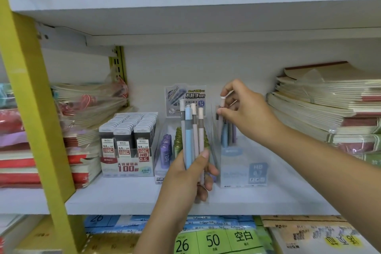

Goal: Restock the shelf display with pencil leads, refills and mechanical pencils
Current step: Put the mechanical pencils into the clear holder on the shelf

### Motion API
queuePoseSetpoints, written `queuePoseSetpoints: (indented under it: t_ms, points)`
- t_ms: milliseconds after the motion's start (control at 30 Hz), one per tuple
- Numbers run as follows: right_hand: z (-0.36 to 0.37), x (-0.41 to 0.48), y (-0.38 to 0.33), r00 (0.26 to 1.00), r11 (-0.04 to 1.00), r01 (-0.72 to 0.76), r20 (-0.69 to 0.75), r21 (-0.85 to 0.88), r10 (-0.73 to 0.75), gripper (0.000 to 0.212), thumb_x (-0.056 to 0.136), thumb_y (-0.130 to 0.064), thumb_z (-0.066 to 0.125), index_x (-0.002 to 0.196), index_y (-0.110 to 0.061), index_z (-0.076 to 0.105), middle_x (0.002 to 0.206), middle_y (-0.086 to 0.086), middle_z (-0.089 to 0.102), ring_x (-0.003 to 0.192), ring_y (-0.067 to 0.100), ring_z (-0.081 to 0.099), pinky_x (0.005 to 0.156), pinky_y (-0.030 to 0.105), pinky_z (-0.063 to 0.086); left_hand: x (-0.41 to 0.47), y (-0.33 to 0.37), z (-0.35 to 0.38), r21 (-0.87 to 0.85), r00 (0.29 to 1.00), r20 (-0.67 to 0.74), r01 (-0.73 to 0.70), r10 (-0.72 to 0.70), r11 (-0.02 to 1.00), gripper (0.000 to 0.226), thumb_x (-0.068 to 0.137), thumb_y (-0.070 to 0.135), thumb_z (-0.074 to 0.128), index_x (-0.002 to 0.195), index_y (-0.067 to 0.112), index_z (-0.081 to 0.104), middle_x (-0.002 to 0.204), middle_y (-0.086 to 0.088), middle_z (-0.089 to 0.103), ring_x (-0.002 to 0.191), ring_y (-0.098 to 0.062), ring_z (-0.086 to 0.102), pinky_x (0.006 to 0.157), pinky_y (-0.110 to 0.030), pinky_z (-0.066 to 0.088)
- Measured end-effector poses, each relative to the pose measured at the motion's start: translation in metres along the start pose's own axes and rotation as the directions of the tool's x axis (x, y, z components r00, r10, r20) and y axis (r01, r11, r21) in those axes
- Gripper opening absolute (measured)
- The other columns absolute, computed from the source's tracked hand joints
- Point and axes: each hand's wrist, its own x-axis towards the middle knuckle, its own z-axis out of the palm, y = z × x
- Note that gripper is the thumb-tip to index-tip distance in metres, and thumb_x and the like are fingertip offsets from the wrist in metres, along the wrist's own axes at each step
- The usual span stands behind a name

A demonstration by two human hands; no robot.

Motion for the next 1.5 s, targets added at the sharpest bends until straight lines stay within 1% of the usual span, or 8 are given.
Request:
queuePoseSetpoints:
  t_ms: [600, 767, 867, 1000, 1100, 1233, 1367, 1500]
  points:
    - [0.005, 0.003, 0.005, 0.995, 0.914, -0.016, 0.081, -0.405, 0.053, 0.016, 0.090, -0.027, 0.064, 0.105, -0.021, 0.064, 0.099, 0.000, 0.039, 0.101, 0.020, 0.043, 0.077, 0.030, 0.038, -0.007, 0.003, -0.002, 0.081, 0.999, 0.015, 0.036, -0.037, 0.996, 0.029, 0.098, 0.035, 0.059, 0.106, 0.008, 0.061, 0.067, -0.003, 0.068, 0.048, -0.012, 0.052, 0.042, -0.021, 0.040]
    - [-0.004, -0.016, -0.011, 0.997, 0.994, -0.060, -0.061, -0.093, 0.055, 0.023, 0.098, -0.025, 0.051, 0.115, -0.025, 0.066, 0.103, -0.008, 0.055, 0.095, 0.009, 0.053, 0.081, 0.022, 0.037, -0.009, 0.006, -0.001, 0.085, 0.998, 0.040, 0.043, -0.047, 0.995, 0.027, 0.096, 0.034, 0.062, 0.098, 0.008, 0.064, 0.070, -0.004, 0.070, 0.050, -0.012, 0.053, 0.044, -0.022, 0.040]
    - [-0.006, -0.036, -0.027, 0.988, 0.958, -0.152, 0.071, 0.245, 0.139, 0.018, 0.097, -0.034, 0.050, 0.108, -0.039, 0.064, 0.086, -0.017, 0.071, 0.082, -0.005, 0.062, 0.076, 0.019, 0.046, -0.009, 0.008, 0.001, 0.077, 0.996, 0.070, 0.055, -0.060, 0.996, 0.028, 0.094, 0.034, 0.064, 0.095, 0.006, 0.065, 0.073, -0.006, 0.071, 0.051, -0.013, 0.053, 0.044, -0.022, 0.040]
    - [-0.002, -0.047, -0.033, 0.975, 0.927, -0.172, 0.192, 0.333, 0.111, 0.023, 0.090, -0.028, 0.066, 0.111, -0.036, 0.063, 0.075, -0.010, 0.073, 0.069, -0.002, 0.064, 0.063, 0.008, 0.045, -0.008, 0.010, 0.002, 0.078, 0.993, 0.097, 0.065, -0.072, 0.995, 0.038, 0.088, 0.040, 0.068, 0.101, 0.005, 0.065, 0.076, -0.007, 0.073, 0.052, -0.012, 0.057, 0.045, -0.021, 0.045]
    - [-0.001, -0.041, -0.031, 0.983, 0.888, -0.180, 0.051, 0.422, 0.175, 0.022, 0.090, -0.021, 0.065, 0.111, -0.029, 0.062, 0.079, -0.001, 0.075, 0.072, 0.011, 0.069, 0.060, 0.022, 0.049, -0.009, 0.009, 0.000, 0.042, 0.994, 0.090, 0.060, -0.063, 0.997, 0.036, 0.086, 0.038, 0.069, 0.111, 0.013, 0.064, 0.087, -0.011, 0.077, 0.060, -0.014, 0.066, 0.049, -0.023, 0.052]
    - [-0.018, -0.035, -0.026, 0.925, 0.849, 0.056, -0.347, 0.525, 0.154, 0.026, 0.095, -0.016, 0.058, 0.102, -0.039, 0.048, 0.083, -0.006, 0.074, 0.072, 0.007, 0.070, 0.057, 0.013, 0.048, -0.007, 0.006, -0.003, 0.037, 0.998, 0.040, 0.038, -0.040, 0.999, 0.021, 0.090, 0.033, 0.068, 0.105, 0.019, 0.068, 0.071, -0.005, 0.068, 0.054, -0.014, 0.053, 0.044, -0.022, 0.042]
    - [-0.016, -0.036, -0.024, 0.918, 0.919, 0.122, -0.395, 0.375, 0.040, 0.032, 0.095, -0.017, 0.059, 0.099, -0.045, 0.043, 0.085, -0.006, 0.072, 0.076, 0.006, 0.070, 0.062, 0.015, 0.050, -0.007, 0.004, -0.004, -0.013, 0.998, 0.041, 0.040, -0.040, 0.999, 0.009, 0.093, 0.034, 0.065, 0.097, 0.032, 0.073, 0.063, 0.000, 0.056, 0.059, -0.016, 0.045, 0.042, -0.020, 0.032]
    - [-0.011, -0.038, -0.028, 0.843, 0.898, 0.212, -0.537, 0.386, 0.031, 0.031, 0.097, -0.018, 0.055, 0.104, -0.046, 0.043, 0.090, -0.007, 0.071, 0.085, 0.008, 0.069, 0.065, 0.019, 0.051, -0.006, 0.005, -0.004, -0.011, 0.999, 0.027, 0.042, -0.042, 0.999, 0.040, 0.078, 0.047, 0.068, 0.100, 0.014, 0.063, 0.062, -0.001, 0.056, 0.072, -0.025, 0.045, 0.040, -0.019, 0.031]
